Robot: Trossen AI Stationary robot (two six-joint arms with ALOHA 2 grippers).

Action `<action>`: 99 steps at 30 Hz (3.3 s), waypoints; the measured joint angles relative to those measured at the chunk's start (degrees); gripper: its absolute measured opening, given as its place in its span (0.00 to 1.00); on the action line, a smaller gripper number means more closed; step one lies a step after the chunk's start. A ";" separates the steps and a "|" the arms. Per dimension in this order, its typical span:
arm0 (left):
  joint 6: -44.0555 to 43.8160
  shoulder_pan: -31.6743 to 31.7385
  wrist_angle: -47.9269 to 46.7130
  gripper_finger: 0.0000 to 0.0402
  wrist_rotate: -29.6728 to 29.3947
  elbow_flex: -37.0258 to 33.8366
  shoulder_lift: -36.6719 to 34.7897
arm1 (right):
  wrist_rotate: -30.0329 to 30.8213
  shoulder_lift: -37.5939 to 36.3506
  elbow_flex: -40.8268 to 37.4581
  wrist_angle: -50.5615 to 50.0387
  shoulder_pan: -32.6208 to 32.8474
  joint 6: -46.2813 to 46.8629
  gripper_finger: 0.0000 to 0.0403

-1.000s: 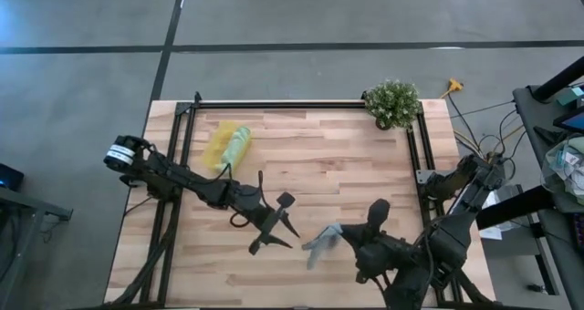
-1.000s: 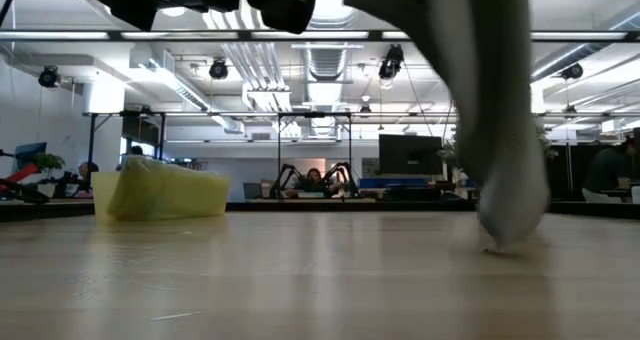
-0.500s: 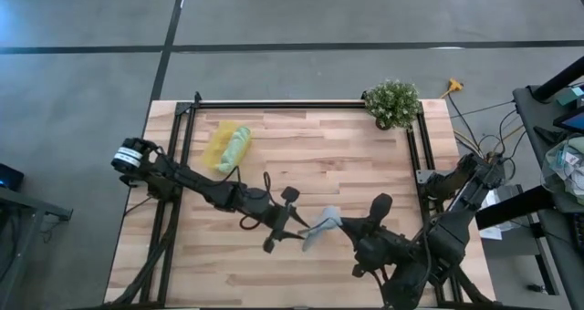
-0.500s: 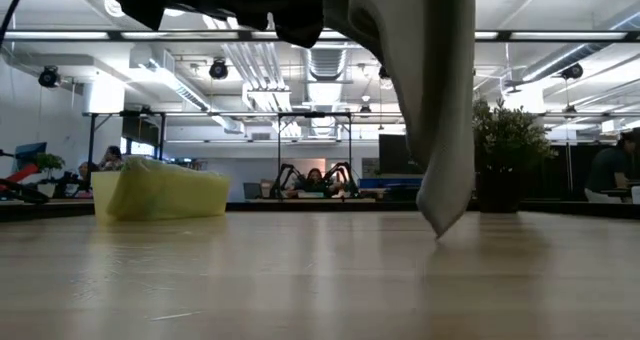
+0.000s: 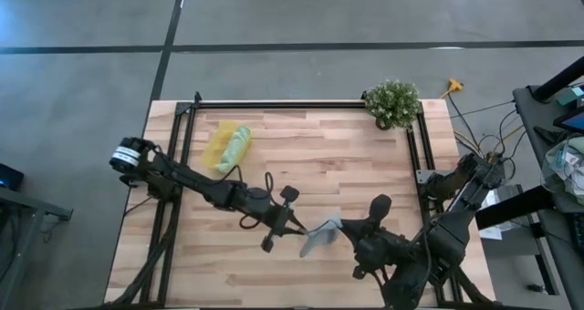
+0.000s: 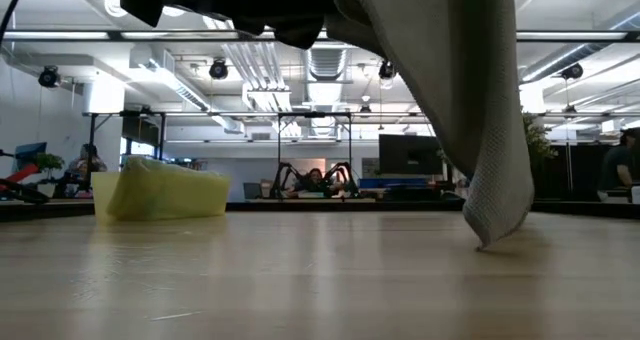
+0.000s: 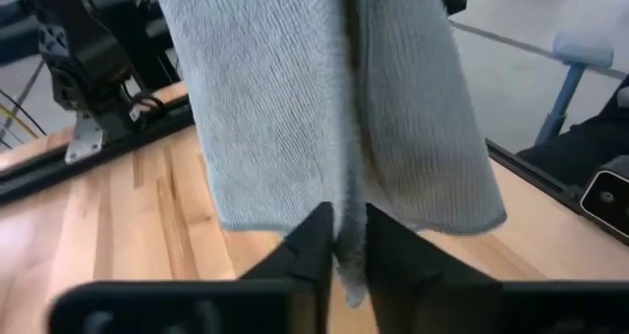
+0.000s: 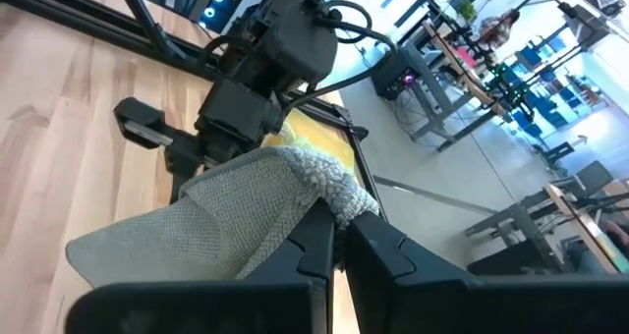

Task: Roll microfiber towels into tight, uniform cylinder then place into a basket
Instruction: Fold the gray towel

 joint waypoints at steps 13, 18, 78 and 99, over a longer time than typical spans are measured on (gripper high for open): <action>1.11 -0.11 -15.06 0.00 -22.12 0.98 -3.57 | -11.77 -0.02 -0.66 -3.88 0.17 5.67 0.03; -0.26 -1.76 -17.38 0.00 -32.47 0.96 -6.82 | -20.50 -0.02 -4.72 -4.28 0.22 10.22 0.03; 5.79 -15.65 -8.47 0.00 -69.14 1.63 -11.79 | -16.04 3.11 -47.93 66.47 -4.49 0.73 0.47; 1.98 -18.85 -5.46 0.00 -68.90 4.39 -11.79 | -39.01 18.56 -43.48 84.33 -13.83 -6.34 0.48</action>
